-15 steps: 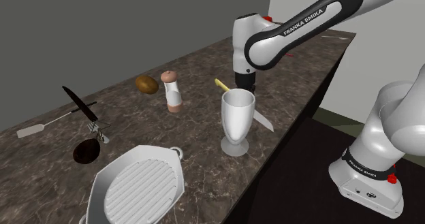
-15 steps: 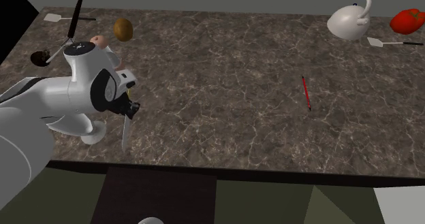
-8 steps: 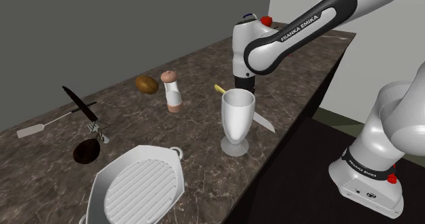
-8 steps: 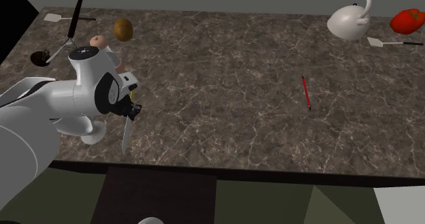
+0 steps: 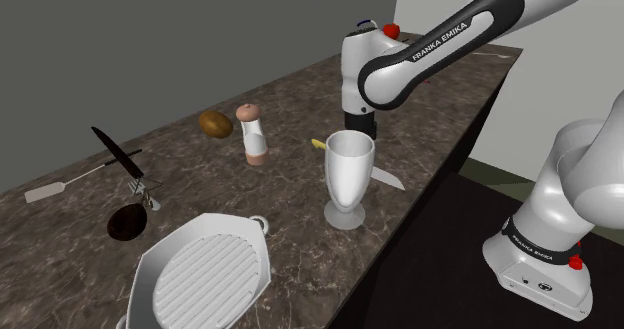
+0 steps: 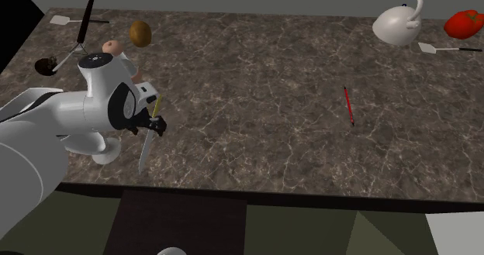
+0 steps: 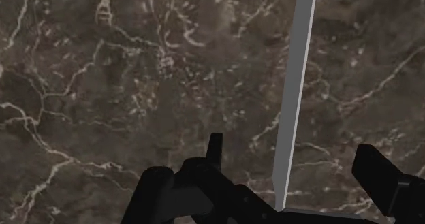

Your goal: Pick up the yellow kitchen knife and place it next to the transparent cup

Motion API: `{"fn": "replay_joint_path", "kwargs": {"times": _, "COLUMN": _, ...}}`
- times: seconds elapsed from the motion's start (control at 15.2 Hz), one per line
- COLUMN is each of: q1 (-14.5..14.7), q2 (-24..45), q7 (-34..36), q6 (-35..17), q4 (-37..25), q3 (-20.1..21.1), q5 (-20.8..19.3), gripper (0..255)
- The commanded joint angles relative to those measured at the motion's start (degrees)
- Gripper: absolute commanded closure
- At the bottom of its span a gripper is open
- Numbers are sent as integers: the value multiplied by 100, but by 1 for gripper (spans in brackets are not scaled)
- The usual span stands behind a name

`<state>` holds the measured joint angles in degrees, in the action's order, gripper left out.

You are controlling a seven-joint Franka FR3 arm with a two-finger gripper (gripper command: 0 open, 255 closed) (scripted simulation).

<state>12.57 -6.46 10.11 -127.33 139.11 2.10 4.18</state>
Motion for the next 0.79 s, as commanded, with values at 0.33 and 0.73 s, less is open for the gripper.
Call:
{"fn": "replay_joint_path", "kwargs": {"times": 0.33, "q1": -22, "q2": -341, "q7": 13, "q6": 777, "q4": -435, "q3": -25, "q5": -32, "gripper": 0}}
{"fn": "replay_joint_path", "kwargs": {"times": 0.73, "q1": -22, "q2": -341, "q7": 13, "q6": 777, "q4": -435, "q3": -25, "q5": -32, "gripper": 0}}
